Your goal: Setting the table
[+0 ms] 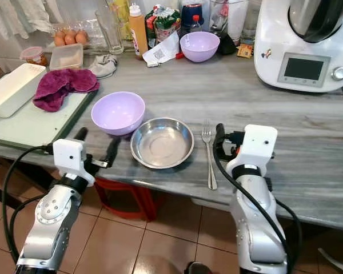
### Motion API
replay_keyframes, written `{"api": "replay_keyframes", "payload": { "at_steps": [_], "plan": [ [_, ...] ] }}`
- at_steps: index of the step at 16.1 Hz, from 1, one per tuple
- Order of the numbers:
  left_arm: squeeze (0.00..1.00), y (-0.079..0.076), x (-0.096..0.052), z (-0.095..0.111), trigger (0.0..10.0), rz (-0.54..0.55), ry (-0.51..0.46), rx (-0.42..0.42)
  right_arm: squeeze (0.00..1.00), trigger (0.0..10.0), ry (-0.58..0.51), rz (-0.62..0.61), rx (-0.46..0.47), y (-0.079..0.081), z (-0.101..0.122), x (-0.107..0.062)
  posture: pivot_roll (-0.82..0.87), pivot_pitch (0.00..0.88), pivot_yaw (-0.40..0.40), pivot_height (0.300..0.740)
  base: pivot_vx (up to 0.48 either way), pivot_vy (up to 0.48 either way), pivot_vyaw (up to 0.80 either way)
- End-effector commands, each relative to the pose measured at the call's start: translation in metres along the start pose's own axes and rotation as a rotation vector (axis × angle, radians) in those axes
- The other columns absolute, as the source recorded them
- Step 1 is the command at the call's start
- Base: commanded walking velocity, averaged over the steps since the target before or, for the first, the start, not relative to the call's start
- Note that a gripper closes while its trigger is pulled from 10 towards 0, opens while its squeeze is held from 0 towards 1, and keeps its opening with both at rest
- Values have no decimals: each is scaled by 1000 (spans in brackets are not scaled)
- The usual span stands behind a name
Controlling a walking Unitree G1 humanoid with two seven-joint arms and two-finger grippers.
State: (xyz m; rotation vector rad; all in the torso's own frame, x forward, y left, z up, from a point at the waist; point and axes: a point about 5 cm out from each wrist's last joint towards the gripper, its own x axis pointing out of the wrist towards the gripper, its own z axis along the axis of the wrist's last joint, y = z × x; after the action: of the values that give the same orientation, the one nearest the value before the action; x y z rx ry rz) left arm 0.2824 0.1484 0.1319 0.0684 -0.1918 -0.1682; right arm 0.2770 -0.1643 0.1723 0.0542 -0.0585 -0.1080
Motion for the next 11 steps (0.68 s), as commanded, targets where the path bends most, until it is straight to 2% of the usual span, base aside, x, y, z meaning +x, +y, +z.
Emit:
{"api": "replay_keyframes", "payload": {
  "at_steps": [1,3,6,11],
  "plan": [
    [0,3,-1,-4,10000,31,28,35,0,10000,7,-8,6,-1,-3,-1,-201,123,61,740,0,0,-800],
    [0,5,-4,-8,10000,54,44,26,0,10000,5,-4,8,-1,-5,0,-198,122,59,740,0,0,-800],
    [0,-2,-4,-8,10000,50,51,45,0,10000,-3,3,16,1,-4,2,-195,121,56,740,0,0,-800],
    [0,-3,-2,-8,10000,53,57,65,0,10000,-28,21,42,2,-1,3,-198,115,56,740,0,0,0]
  ]
}}
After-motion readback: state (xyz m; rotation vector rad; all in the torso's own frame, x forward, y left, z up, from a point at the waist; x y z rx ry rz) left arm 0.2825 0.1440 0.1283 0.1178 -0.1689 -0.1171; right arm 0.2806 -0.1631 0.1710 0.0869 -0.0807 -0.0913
